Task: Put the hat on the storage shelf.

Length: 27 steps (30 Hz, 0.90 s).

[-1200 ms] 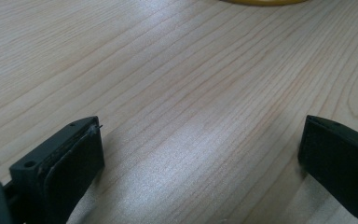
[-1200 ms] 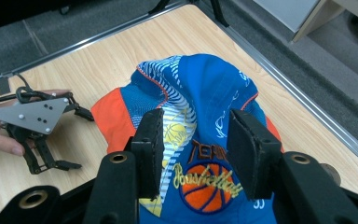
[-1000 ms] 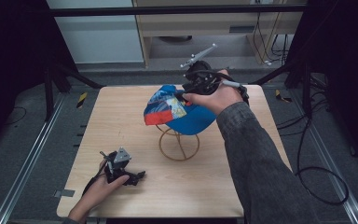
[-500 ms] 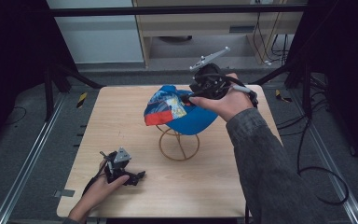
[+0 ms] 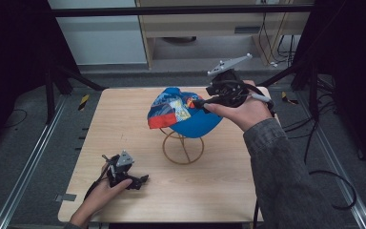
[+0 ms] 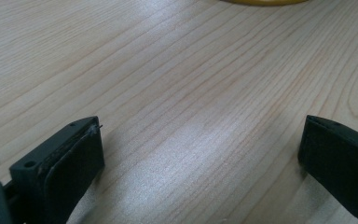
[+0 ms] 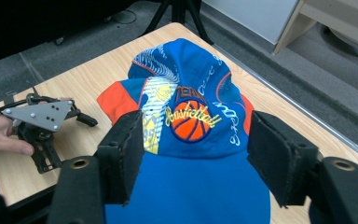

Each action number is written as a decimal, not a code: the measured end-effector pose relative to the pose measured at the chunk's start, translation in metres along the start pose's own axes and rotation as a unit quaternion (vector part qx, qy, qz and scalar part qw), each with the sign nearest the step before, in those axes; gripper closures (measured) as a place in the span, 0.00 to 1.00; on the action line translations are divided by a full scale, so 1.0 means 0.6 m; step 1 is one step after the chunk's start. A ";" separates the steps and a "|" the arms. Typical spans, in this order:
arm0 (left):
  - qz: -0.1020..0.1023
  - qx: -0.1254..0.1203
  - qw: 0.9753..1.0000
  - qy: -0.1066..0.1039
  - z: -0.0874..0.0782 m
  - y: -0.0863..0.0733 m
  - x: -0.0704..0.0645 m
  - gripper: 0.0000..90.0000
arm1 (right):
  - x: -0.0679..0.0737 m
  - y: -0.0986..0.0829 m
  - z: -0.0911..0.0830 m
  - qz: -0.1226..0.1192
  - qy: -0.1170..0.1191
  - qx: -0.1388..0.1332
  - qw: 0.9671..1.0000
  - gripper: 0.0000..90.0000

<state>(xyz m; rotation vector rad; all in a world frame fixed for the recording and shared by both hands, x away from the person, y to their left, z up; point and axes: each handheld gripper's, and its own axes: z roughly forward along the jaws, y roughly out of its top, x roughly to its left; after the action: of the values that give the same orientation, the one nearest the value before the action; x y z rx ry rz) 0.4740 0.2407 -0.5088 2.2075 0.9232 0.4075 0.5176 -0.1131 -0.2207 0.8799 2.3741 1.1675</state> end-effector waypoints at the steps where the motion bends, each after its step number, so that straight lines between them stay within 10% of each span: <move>1: 0.000 0.000 1.000 0.000 0.000 0.000 0.000 0.00 | 0.000 -0.004 -0.003 0.002 -0.003 -0.002 1.000 0.36; 27: -0.001 -0.002 1.000 0.001 0.000 0.000 0.000 0.00 | -0.025 -0.096 -0.073 0.031 -0.050 -0.055 0.997 0.06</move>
<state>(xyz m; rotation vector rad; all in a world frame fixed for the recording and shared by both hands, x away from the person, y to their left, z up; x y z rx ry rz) 0.4740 0.2405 -0.5091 2.2036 0.9241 0.4099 0.4829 -0.1753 -0.2398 0.9582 2.1945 1.2359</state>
